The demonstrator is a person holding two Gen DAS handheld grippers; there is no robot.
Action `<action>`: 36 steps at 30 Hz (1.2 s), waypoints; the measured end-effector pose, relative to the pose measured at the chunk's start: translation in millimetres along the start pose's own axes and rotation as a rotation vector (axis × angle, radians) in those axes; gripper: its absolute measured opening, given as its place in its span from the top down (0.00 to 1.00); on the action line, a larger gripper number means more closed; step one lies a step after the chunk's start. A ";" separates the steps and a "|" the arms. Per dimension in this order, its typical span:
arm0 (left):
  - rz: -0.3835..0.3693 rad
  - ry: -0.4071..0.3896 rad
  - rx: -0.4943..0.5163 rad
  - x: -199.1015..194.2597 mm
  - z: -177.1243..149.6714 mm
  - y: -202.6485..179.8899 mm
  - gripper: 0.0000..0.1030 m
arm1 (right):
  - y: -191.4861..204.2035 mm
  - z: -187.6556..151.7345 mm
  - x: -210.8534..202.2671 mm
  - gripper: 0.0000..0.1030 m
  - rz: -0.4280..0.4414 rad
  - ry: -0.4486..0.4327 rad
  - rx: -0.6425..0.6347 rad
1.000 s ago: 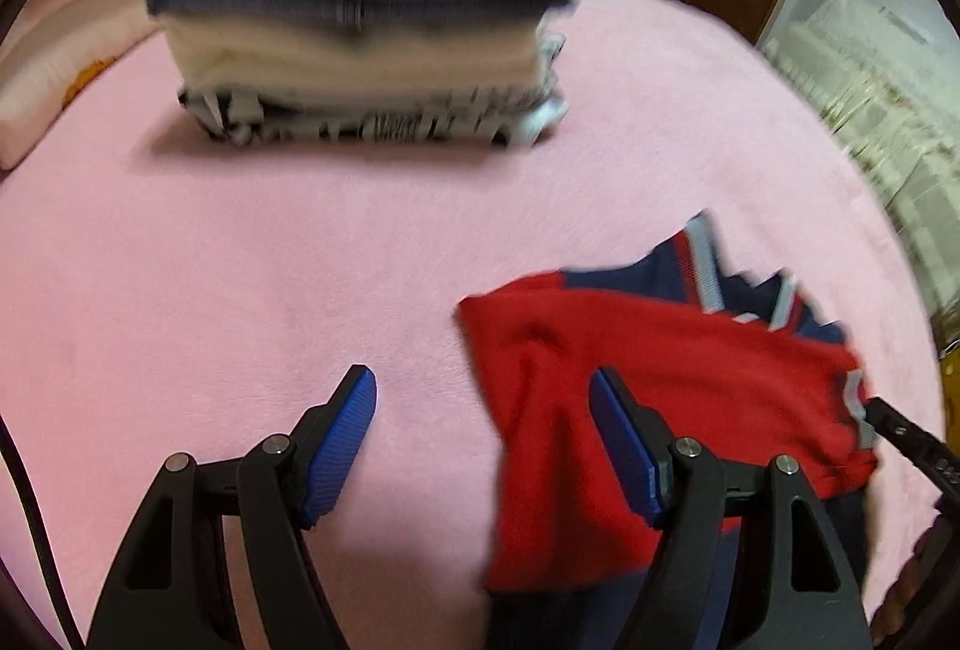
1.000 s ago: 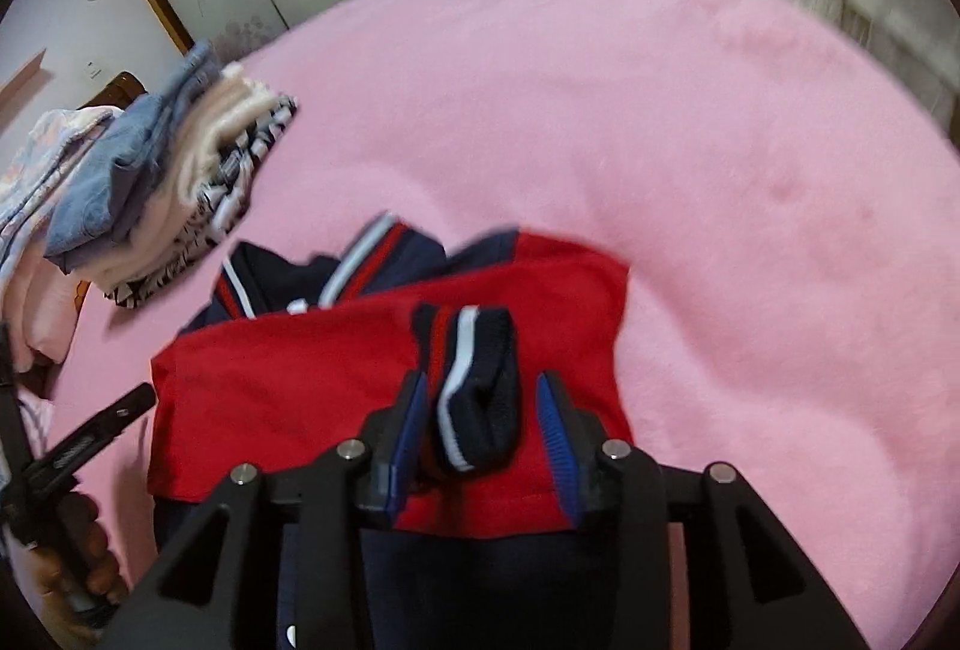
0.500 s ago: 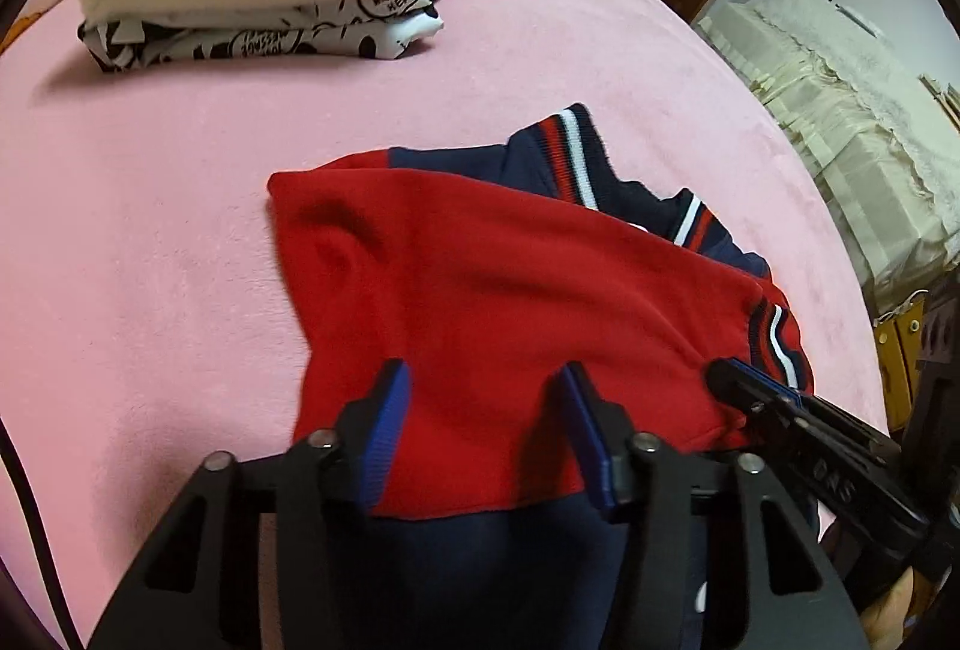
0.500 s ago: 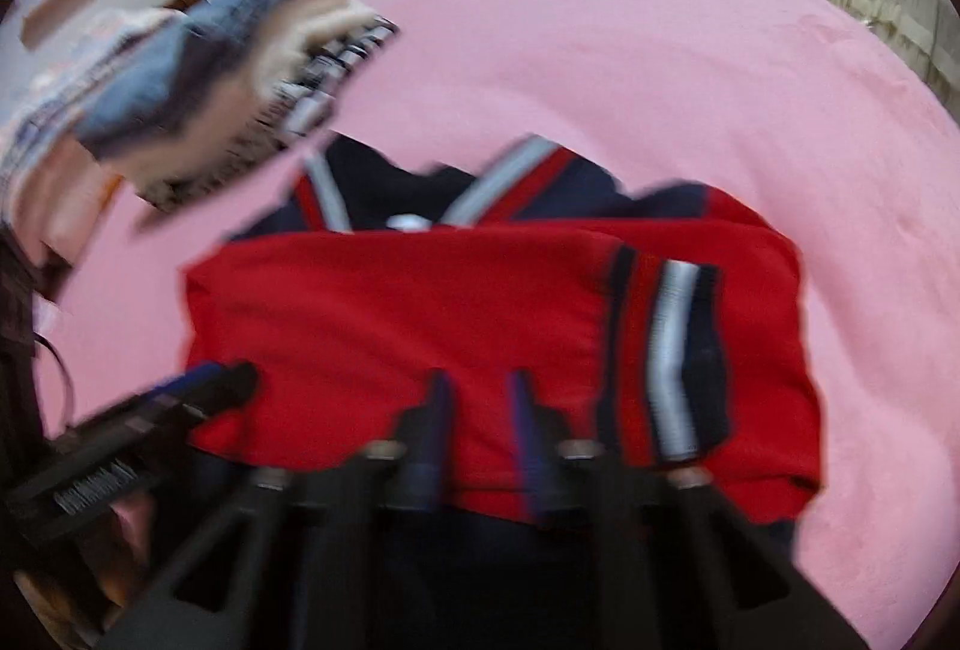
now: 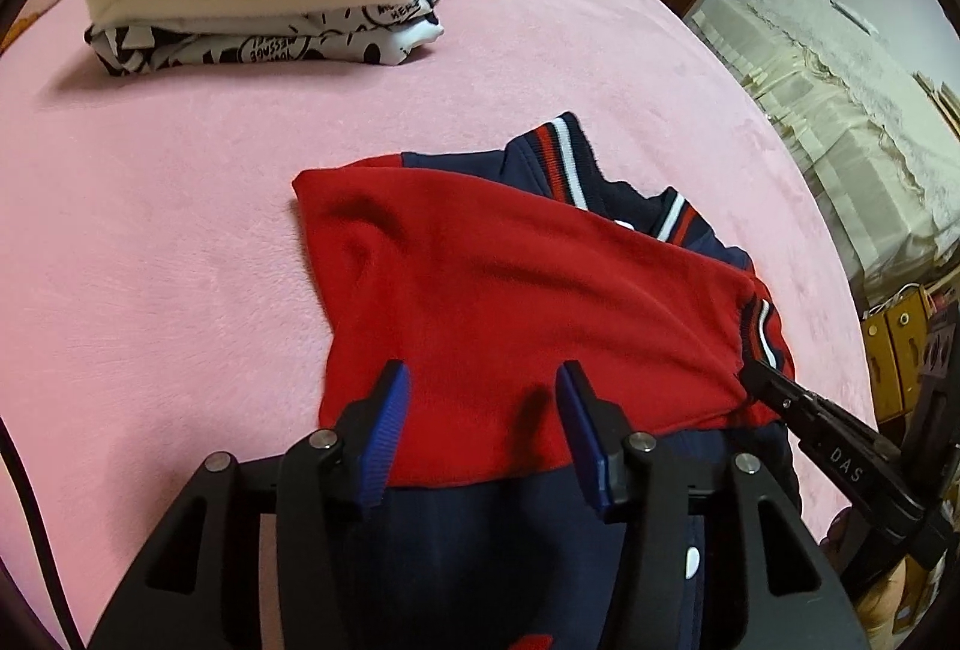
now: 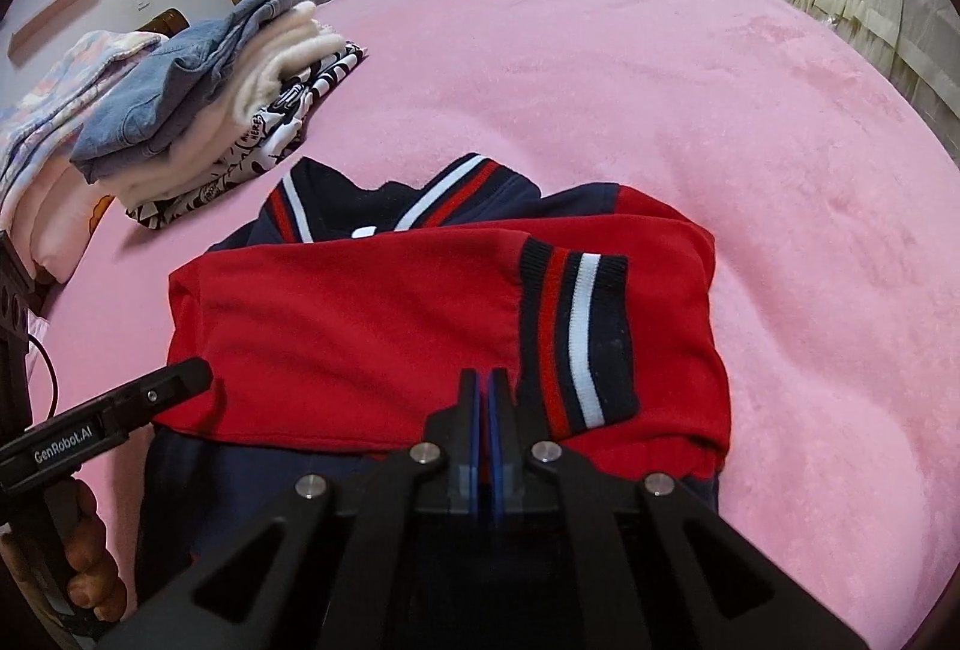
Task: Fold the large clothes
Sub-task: 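Release the sleeve and lift both tools away from the jacket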
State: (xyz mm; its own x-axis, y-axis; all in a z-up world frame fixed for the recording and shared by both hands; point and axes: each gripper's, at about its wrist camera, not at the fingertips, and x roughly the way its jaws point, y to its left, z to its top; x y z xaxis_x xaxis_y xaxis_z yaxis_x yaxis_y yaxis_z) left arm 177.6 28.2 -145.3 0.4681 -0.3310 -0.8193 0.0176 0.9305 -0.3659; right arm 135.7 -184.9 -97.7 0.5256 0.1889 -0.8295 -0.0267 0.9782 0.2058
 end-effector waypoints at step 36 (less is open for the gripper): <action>0.085 -0.085 0.074 -174.6 -105.6 -37.5 0.24 | 7.1 -85.8 -172.1 0.56 0.010 -0.145 0.026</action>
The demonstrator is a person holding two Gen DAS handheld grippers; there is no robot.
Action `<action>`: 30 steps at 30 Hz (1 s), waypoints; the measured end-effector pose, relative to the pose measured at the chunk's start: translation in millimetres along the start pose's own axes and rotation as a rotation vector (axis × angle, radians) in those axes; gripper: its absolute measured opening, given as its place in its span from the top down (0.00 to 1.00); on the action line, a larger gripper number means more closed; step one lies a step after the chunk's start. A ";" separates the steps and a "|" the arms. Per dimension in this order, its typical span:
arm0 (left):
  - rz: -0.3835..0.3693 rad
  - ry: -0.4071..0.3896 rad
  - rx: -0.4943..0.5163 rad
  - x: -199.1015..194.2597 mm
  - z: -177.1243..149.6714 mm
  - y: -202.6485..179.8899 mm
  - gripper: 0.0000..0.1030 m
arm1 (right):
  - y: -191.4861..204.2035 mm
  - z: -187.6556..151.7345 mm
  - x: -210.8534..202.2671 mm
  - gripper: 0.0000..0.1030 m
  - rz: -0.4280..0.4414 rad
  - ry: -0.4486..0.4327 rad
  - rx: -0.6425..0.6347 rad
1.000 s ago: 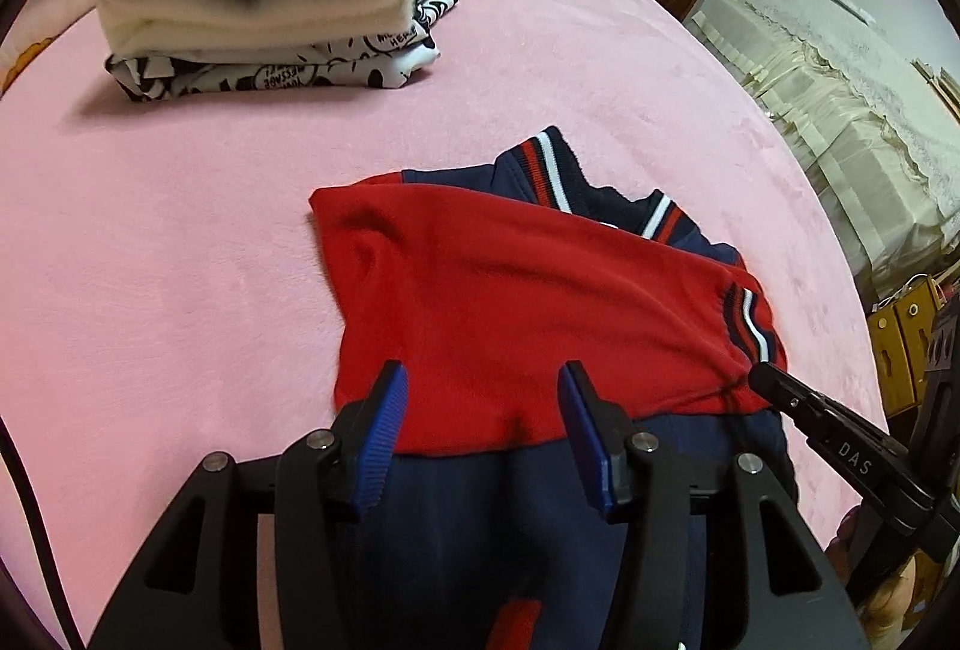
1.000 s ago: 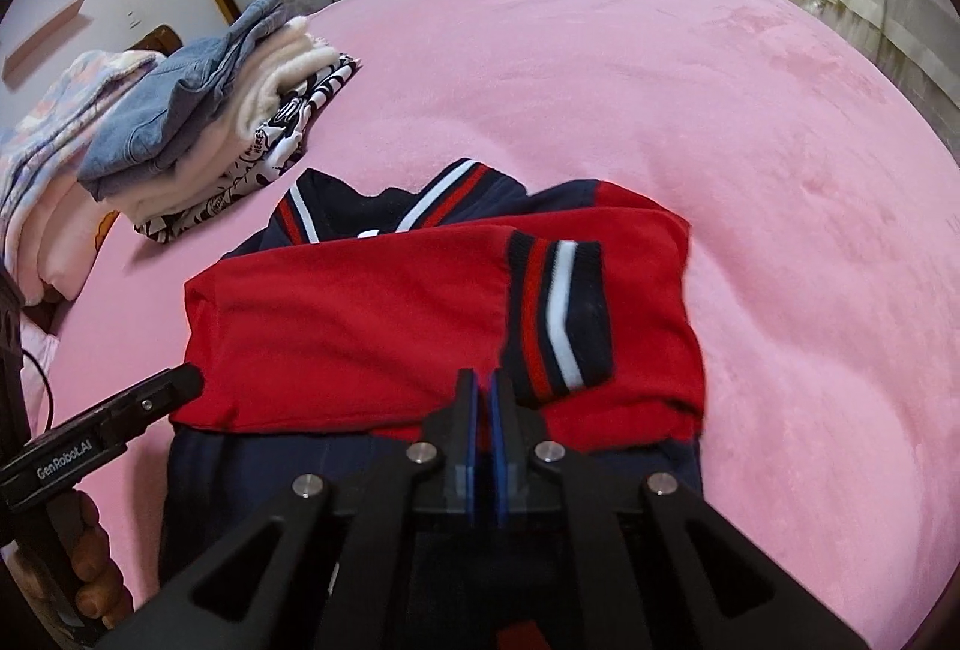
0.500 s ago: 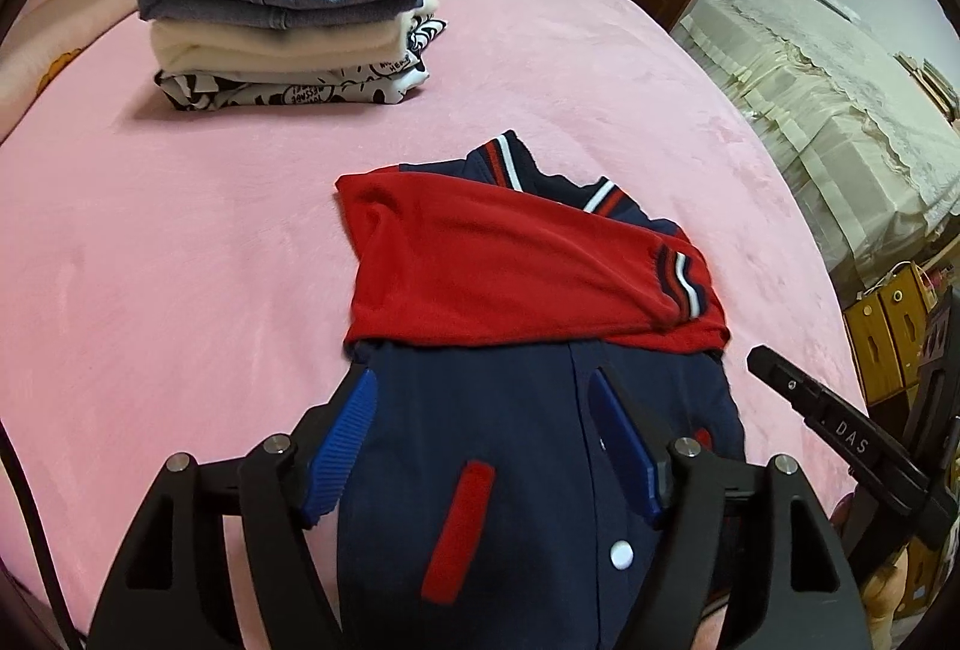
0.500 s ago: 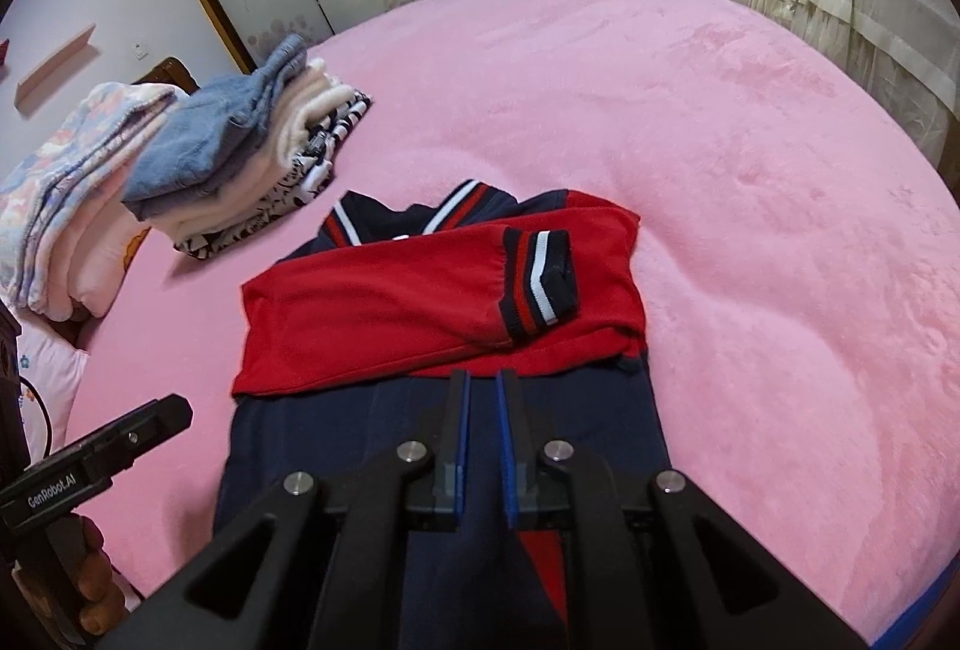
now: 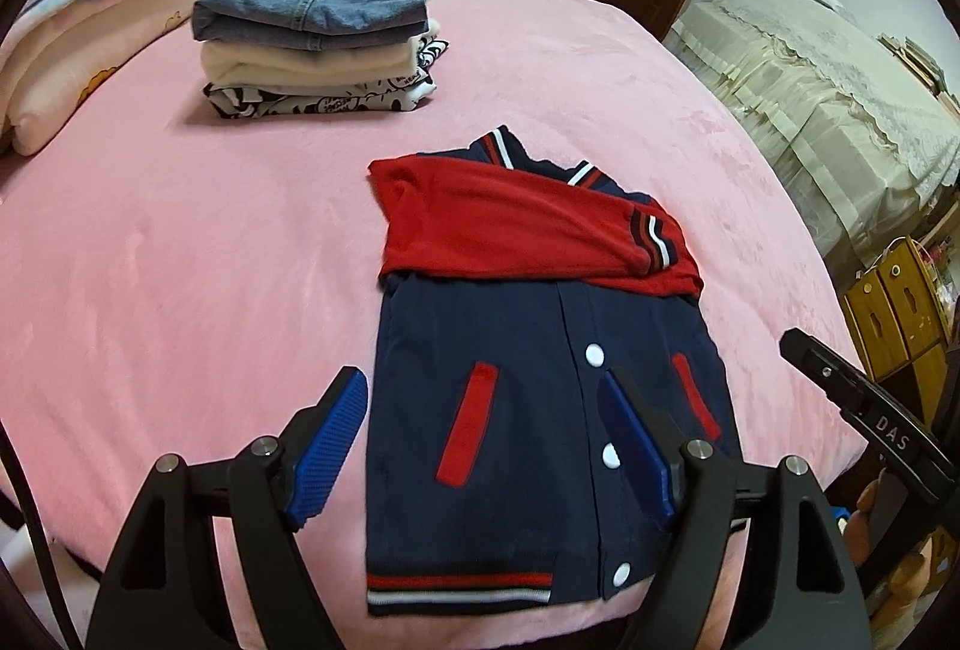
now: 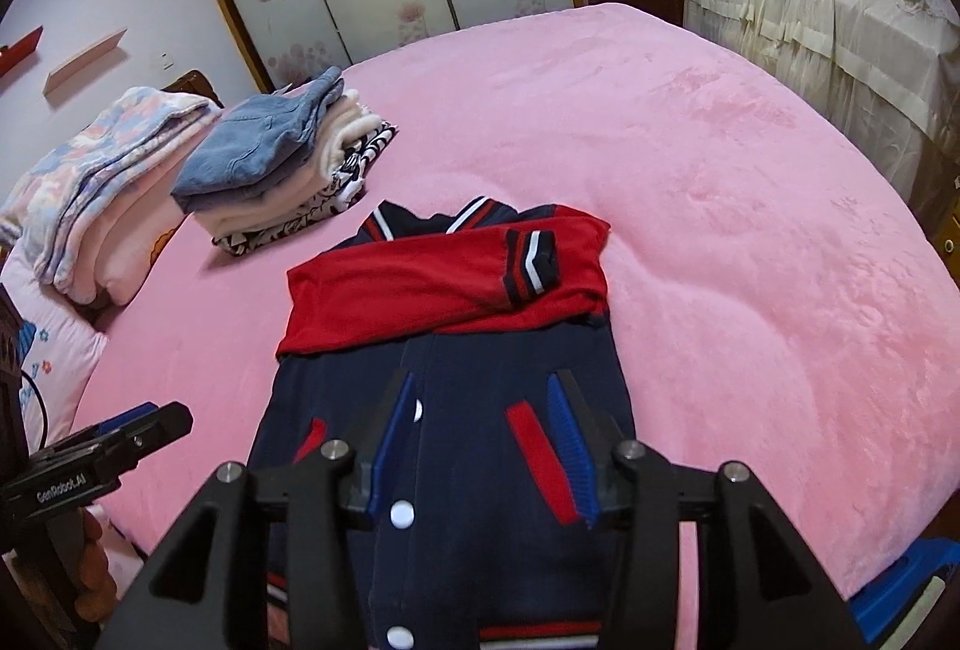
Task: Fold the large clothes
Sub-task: 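Release the sleeve and lift both tools away from the jacket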
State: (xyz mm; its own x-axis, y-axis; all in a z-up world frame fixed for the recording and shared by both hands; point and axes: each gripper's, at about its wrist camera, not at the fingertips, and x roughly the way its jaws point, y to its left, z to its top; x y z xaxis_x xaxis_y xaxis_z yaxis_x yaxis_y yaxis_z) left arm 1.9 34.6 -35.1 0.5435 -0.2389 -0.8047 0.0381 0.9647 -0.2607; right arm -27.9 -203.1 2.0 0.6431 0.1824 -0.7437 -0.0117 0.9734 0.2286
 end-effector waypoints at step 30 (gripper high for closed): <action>-0.052 0.128 -0.162 53.8 -120.6 70.9 0.24 | -78.9 -123.9 37.7 0.55 0.017 0.214 0.087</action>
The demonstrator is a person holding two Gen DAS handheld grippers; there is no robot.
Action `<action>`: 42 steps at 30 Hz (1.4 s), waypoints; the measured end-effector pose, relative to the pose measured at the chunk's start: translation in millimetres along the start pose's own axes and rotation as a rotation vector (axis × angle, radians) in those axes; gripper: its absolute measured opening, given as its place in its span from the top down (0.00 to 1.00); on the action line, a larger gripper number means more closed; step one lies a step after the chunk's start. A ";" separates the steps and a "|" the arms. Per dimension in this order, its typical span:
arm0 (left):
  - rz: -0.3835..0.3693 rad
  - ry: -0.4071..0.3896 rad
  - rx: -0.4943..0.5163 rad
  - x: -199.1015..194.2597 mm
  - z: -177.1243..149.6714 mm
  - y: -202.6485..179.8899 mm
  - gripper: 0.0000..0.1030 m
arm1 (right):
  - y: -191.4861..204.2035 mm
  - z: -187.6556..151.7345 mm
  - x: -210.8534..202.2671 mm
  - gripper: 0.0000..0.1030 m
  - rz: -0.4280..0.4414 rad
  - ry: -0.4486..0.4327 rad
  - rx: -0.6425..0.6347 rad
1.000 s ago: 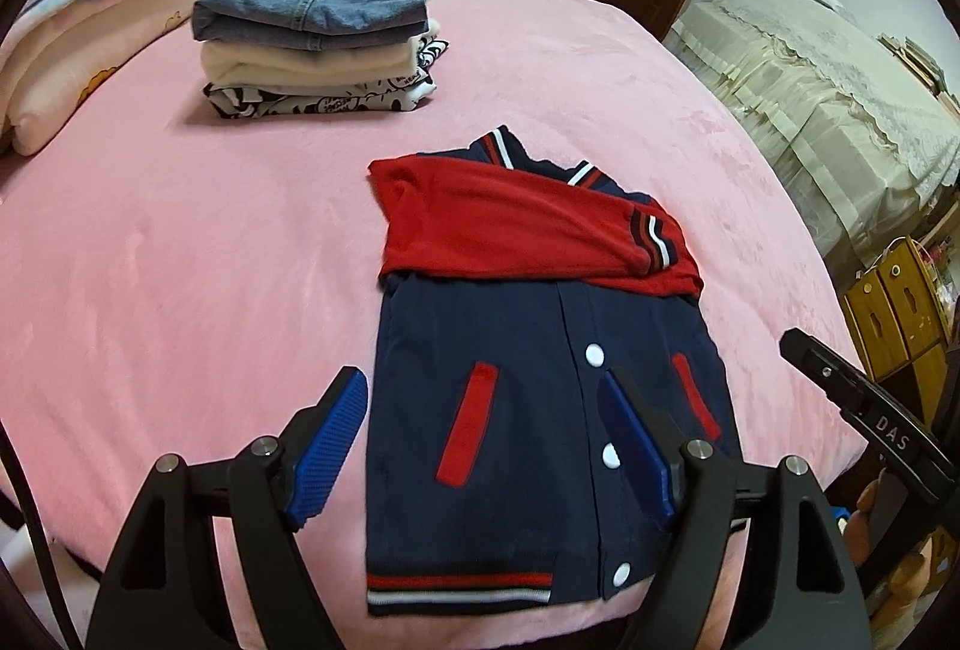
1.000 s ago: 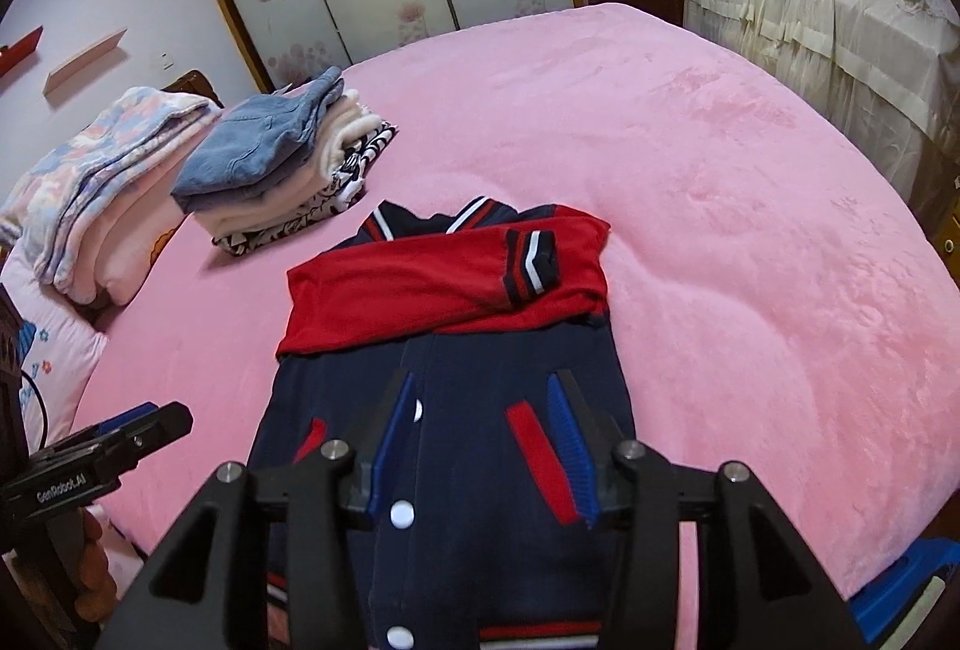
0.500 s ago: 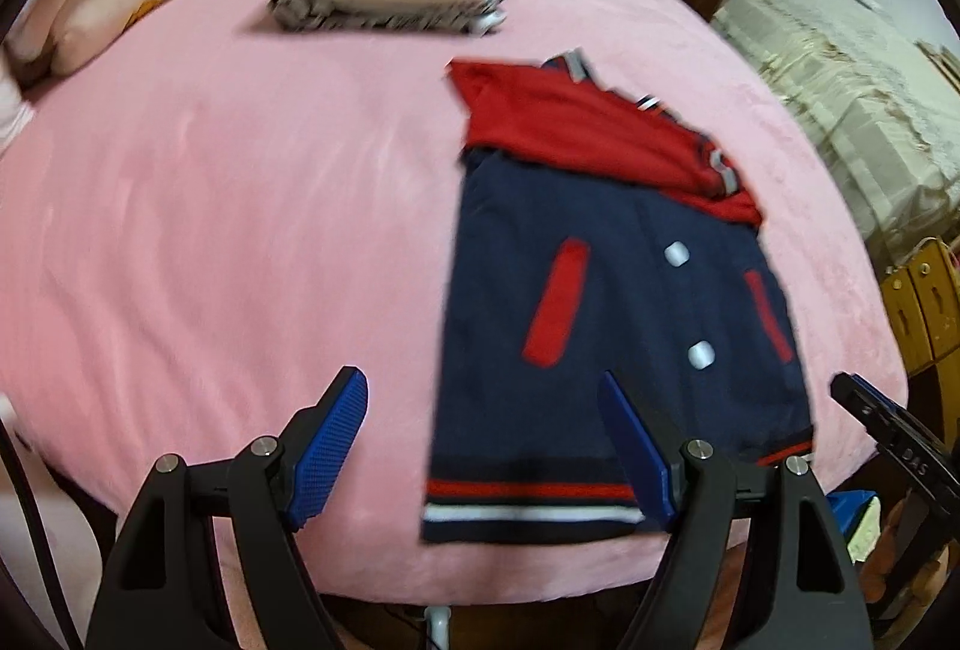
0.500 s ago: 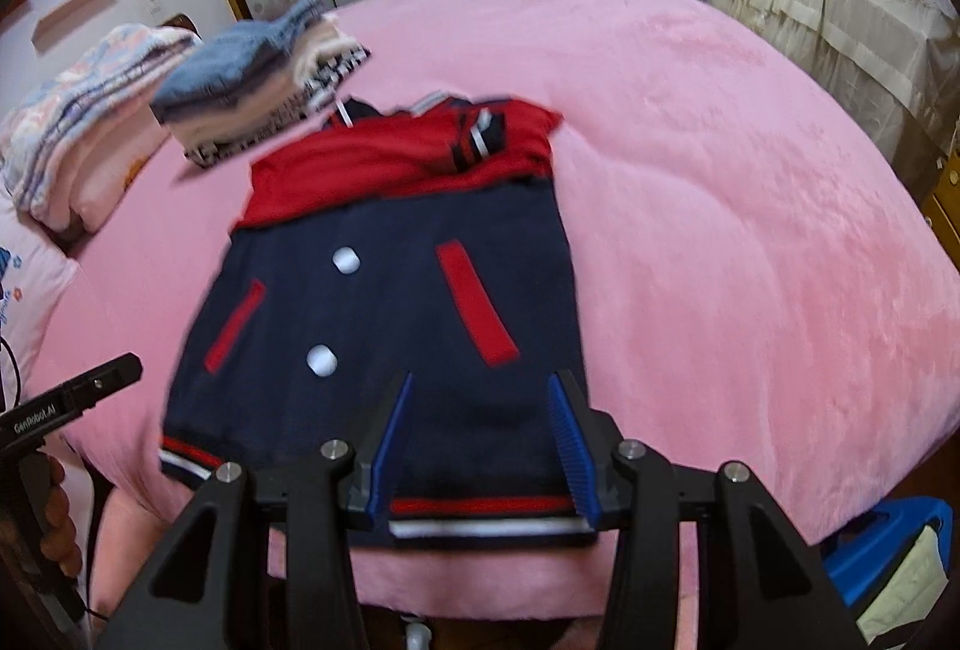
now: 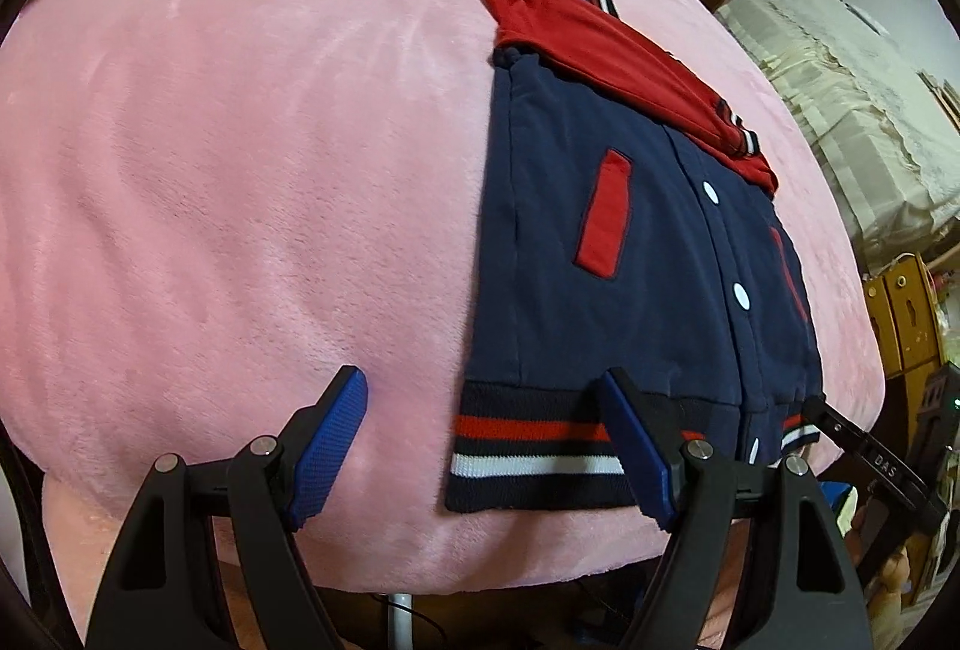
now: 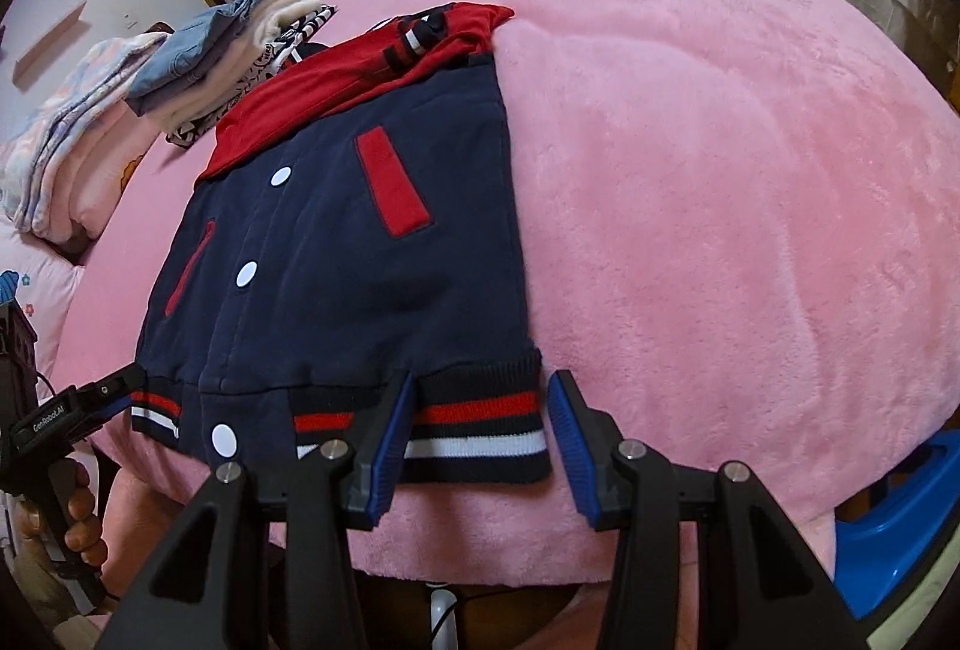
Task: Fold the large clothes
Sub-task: 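Release the sleeve and lift both tools away from the jacket, then grasp the jacket hem with both tools and fold it up over the collar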
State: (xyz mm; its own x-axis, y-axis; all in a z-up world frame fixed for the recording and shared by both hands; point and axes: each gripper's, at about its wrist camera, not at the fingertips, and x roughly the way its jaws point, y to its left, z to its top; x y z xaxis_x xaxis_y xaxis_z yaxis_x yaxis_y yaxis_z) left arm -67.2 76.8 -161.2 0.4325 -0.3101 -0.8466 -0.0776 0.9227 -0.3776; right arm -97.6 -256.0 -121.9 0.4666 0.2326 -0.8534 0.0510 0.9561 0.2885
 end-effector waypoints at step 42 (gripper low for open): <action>-0.276 0.141 -0.022 25.4 -3.5 -6.9 0.89 | 15.1 0.5 8.7 0.89 0.105 0.086 -0.169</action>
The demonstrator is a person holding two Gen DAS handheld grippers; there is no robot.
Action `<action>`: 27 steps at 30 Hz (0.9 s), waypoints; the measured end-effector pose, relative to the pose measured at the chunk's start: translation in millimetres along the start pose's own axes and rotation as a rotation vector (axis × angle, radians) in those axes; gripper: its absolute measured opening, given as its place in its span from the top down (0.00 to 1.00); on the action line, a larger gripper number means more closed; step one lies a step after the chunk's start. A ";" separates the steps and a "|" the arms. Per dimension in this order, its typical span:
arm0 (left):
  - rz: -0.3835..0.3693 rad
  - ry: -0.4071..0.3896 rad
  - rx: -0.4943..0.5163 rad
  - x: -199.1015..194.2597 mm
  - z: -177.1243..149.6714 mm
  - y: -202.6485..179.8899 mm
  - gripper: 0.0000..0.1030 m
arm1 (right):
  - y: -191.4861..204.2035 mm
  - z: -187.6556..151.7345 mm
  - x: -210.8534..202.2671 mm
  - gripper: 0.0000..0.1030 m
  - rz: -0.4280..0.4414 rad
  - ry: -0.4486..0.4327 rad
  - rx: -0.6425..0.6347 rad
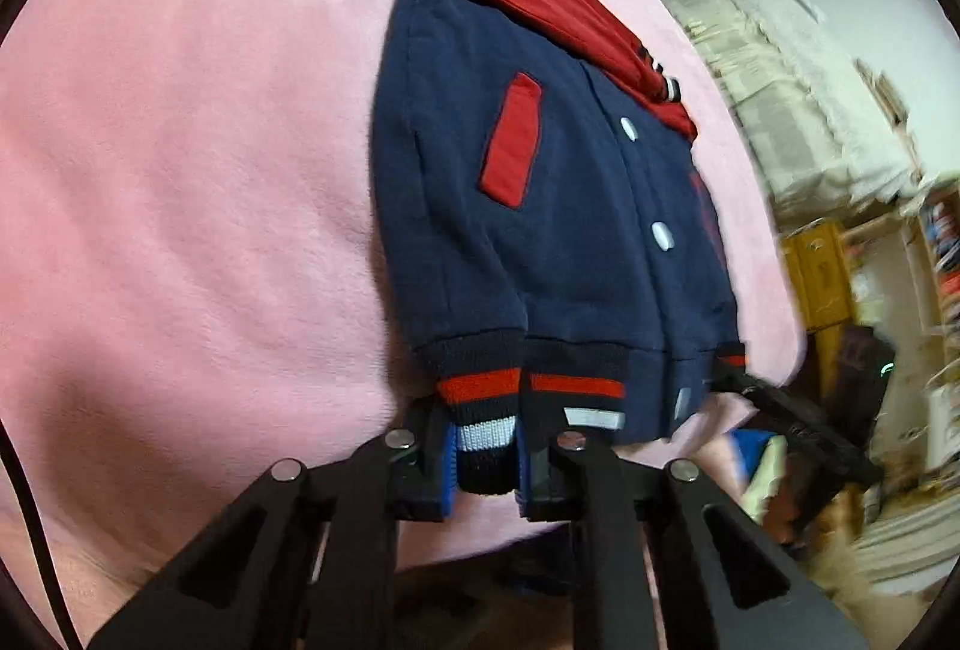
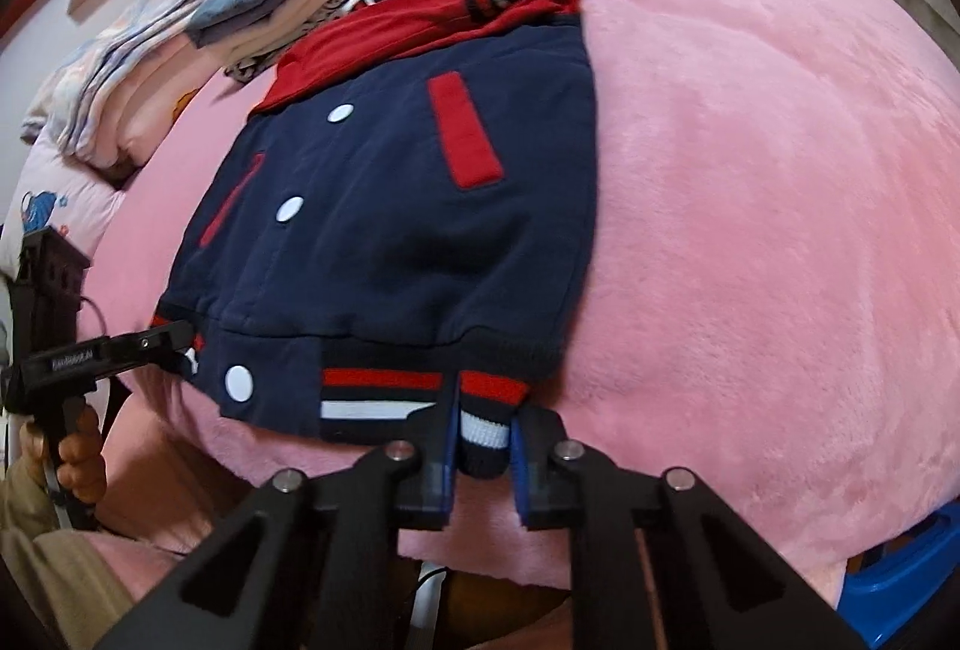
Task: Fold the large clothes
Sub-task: 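Grasp the jacket hem with both tools and fold it up over the collar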
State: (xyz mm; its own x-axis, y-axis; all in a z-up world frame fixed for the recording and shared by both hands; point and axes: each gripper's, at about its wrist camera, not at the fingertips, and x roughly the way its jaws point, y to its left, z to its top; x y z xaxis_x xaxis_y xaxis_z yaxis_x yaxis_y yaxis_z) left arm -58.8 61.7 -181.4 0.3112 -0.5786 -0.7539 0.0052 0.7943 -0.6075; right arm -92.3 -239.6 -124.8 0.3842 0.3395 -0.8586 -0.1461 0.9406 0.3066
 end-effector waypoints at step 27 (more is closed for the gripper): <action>-0.068 -0.308 -0.180 -26.1 226.3 -19.5 0.29 | -54.8 231.8 -10.0 0.37 0.241 -0.306 0.339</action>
State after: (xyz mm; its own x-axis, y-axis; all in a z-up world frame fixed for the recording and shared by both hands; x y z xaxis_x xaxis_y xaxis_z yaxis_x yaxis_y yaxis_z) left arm 148.0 103.2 -93.3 0.5877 -0.5242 -0.6163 -0.1228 0.6951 -0.7084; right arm 123.2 -292.8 -37.7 0.6323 0.4859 -0.6033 0.0207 0.7679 0.6402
